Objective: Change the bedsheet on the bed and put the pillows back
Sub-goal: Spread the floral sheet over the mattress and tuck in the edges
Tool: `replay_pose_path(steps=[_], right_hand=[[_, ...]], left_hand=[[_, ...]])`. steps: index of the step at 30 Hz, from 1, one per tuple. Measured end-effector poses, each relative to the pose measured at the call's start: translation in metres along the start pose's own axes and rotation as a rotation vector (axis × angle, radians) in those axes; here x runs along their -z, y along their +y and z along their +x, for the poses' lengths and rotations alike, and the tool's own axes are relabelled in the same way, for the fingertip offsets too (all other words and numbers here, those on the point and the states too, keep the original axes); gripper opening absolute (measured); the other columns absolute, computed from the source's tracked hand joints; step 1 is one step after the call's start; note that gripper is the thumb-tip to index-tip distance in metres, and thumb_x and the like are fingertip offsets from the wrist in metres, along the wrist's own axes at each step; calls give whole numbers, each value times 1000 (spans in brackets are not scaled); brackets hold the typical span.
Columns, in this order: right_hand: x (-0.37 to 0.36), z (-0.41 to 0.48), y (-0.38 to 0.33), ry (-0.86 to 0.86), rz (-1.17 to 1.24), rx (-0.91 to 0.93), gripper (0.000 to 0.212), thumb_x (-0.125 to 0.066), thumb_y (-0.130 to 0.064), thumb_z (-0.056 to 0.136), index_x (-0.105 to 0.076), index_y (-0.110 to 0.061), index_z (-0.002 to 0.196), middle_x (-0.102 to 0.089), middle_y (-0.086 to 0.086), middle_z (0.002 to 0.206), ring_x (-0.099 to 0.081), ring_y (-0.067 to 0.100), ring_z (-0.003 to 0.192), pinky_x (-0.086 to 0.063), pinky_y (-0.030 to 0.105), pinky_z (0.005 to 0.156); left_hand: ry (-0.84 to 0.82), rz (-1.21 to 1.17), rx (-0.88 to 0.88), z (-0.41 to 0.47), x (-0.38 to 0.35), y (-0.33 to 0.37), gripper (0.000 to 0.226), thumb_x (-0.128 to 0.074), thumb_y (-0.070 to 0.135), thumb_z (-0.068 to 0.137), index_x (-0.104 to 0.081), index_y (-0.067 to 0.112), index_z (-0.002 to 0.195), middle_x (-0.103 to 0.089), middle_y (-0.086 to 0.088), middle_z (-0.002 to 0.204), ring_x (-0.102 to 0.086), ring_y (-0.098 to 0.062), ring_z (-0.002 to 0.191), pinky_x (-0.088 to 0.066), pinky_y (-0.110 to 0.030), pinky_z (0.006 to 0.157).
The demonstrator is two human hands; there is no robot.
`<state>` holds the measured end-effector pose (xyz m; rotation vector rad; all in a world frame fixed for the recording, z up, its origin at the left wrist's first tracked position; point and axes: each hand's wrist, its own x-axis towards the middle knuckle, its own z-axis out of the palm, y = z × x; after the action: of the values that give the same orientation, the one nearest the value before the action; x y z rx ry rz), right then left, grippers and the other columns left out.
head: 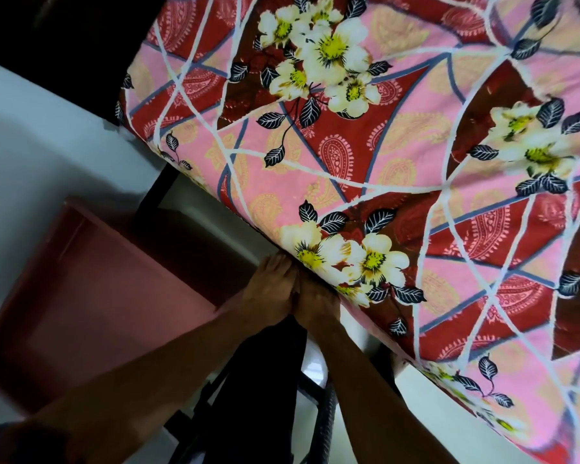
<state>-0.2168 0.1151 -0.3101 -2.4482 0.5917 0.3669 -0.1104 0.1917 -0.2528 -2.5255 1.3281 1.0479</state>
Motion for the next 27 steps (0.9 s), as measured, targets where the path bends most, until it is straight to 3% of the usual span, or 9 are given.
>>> replay_pose_path(steps=[3,6,10,13,16,18,22,25,27], right_hand=[[-1,-10,5,20,14,25,46,-47,-33,94,-67,-9,127,-71,14,119,-68,30,108,-55,37,94],[11,-36,8,118,156,19,55,-60,-25,85,-56,-9,138,-63,15,133,-59,31,122,-48,40,105],[29,-61,24,120,130,-24,81,-84,-17,62,-56,-6,138,-68,15,126,-66,32,113,-56,43,91],[29,-53,36,54,34,-24,78,-91,-25,54,-67,-5,126,-74,14,112,-73,31,99,-60,38,76],[30,-48,35,50,66,-18,79,-96,-29,50,-70,-3,120,-75,13,109,-74,31,97,-62,40,71],[34,-49,33,98,76,16,73,-93,-27,56,-69,-1,120,-74,16,110,-73,33,99,-63,43,72],[37,-60,36,247,157,54,52,-69,-20,76,-65,-1,125,-71,19,115,-70,35,105,-58,44,85],[28,-83,46,153,216,-52,61,-71,-18,75,-61,-6,134,-68,14,127,-66,33,113,-54,44,94],[25,-91,58,50,172,-105,64,-66,-23,77,-58,-8,138,-67,13,129,-67,33,113,-56,44,92]], left_hand=[[44,9,15,5,-3,-5,76,-48,51,64,-64,8,125,-61,-15,123,-55,-41,118,-37,-47,101],[-45,14,87,13,0,-1,82,-39,54,69,-53,14,139,-49,-13,143,-39,-40,136,-30,-52,113],[-66,51,108,12,0,15,79,-62,39,75,-44,15,147,-41,-10,150,-32,-37,139,-24,-49,118],[7,59,35,7,-4,29,74,-52,43,71,-51,15,140,-53,-8,140,-42,-33,132,-29,-45,114],[12,47,-24,-4,-18,41,83,-39,52,71,-50,10,142,-49,-11,145,-41,-35,136,-29,-48,115],[22,50,-12,-6,-23,45,83,-38,53,73,-48,10,143,-46,-12,145,-40,-38,136,-32,-49,114],[-23,117,74,-2,-25,51,90,-65,48,68,-38,19,149,-34,-10,148,-30,-41,139,-29,-59,112],[-91,86,157,4,-29,61,94,-71,44,68,-34,22,152,-23,-9,152,-19,-44,143,-21,-62,116],[-59,60,198,8,-31,69,86,-70,41,70,-40,19,148,-28,-11,150,-25,-44,141,-26,-58,114]])
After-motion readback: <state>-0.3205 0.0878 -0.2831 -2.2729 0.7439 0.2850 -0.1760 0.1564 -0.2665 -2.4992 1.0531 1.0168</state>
